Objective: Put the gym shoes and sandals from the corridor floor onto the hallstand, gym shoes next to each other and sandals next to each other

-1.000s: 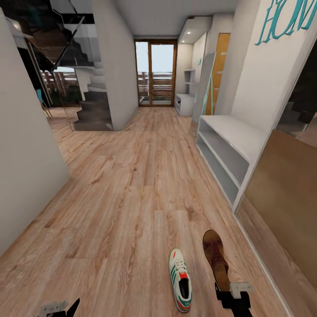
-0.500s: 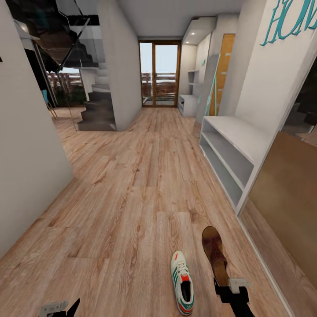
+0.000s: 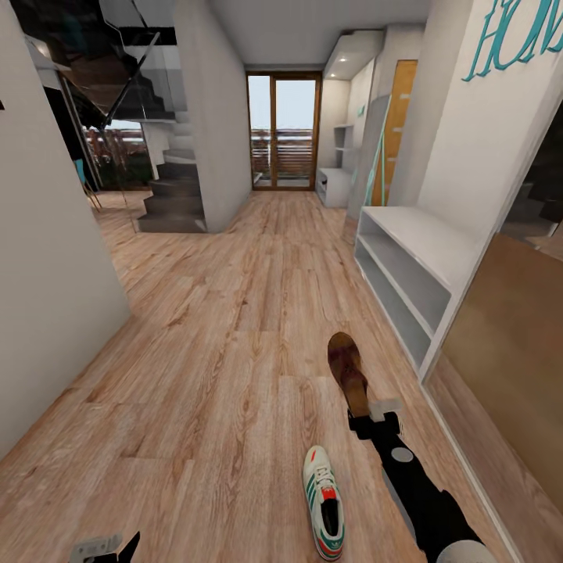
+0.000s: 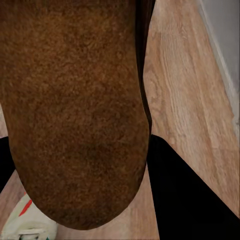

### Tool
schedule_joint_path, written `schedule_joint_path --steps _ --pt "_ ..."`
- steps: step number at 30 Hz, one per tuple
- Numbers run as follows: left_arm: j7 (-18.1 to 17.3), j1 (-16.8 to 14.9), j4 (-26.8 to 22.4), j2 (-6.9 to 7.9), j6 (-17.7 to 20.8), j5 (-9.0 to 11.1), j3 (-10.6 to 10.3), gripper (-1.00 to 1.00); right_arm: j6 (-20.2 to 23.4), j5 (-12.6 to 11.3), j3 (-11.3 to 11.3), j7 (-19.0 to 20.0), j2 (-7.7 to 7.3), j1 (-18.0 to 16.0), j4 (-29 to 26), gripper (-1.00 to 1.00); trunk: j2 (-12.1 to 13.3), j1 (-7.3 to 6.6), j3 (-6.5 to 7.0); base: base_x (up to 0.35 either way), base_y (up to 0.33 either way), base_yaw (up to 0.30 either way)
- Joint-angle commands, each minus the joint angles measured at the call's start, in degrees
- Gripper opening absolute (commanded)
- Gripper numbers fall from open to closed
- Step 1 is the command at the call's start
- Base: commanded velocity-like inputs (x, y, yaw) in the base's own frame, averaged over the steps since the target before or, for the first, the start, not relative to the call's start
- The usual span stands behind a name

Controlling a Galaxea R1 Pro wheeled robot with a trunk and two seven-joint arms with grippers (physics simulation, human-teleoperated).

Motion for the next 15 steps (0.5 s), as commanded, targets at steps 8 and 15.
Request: schedule_joint_path --steps 8,15 --pt "0.2 -0.2 0.7 -0.74 -0.2 -2.6 -0.2 1.00 1.6 0.4 3.6 -0.4 3.92 -0.1 -2.1 -1.00 0.0 -0.01 -0.05 0.000 0.000 0.000" --pt "0.3 -0.8 1.2 -2.14 0.0 -5.2 -0.5 1.00 1.7 0.4 8.4 -0.4 4.81 -0.1 2.7 -1.00 0.0 -0.01 -0.05 0.000 0.000 0.000"
